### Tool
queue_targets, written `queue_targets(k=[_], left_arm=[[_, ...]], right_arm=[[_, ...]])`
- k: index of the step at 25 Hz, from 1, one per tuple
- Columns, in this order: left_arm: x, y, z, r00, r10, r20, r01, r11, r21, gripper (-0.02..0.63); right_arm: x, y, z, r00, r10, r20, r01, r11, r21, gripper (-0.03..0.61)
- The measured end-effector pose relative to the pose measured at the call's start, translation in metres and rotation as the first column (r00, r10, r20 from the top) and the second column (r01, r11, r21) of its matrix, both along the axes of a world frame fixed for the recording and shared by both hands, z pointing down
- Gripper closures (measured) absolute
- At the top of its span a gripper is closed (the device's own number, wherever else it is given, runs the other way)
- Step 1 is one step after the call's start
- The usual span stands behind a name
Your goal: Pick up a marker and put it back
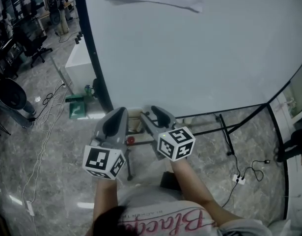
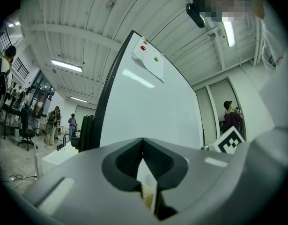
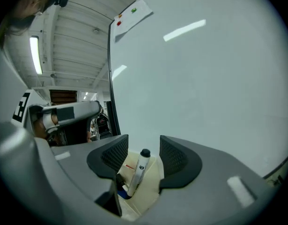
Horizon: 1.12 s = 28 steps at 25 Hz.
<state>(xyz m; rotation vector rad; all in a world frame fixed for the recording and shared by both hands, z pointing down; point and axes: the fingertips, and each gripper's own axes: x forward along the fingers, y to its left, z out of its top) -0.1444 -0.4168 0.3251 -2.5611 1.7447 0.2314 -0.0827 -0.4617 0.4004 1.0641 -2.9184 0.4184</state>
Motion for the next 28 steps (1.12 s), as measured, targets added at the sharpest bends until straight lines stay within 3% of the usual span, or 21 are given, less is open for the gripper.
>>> queue_targets(k=[3,10,28], left_arm=[[-0.001,-0.001,0.000,1.000,0.002,-0.004,-0.002,1.000,0.000,0.614],[0.005,-0.004,-0.002,1.000,0.023,-0.005,-0.023,1.000,0.004,0.614],[0.016,0.013,-0.009,0.998,0.053,0.019,-0.053,0.998,0.023,0.614]], right_arm=[[0.013,0.003,-0.023,1.000,0.025,-0.013,-0.024,0.997,0.074,0.412],[0.034,0.021,-0.057,0.998,0.058,-0.009,-0.055,0.983,0.173,0.577],[0.038,0.051,-0.069,0.996,0.069,-0.064,-0.055,0.977,0.208,0.577]])
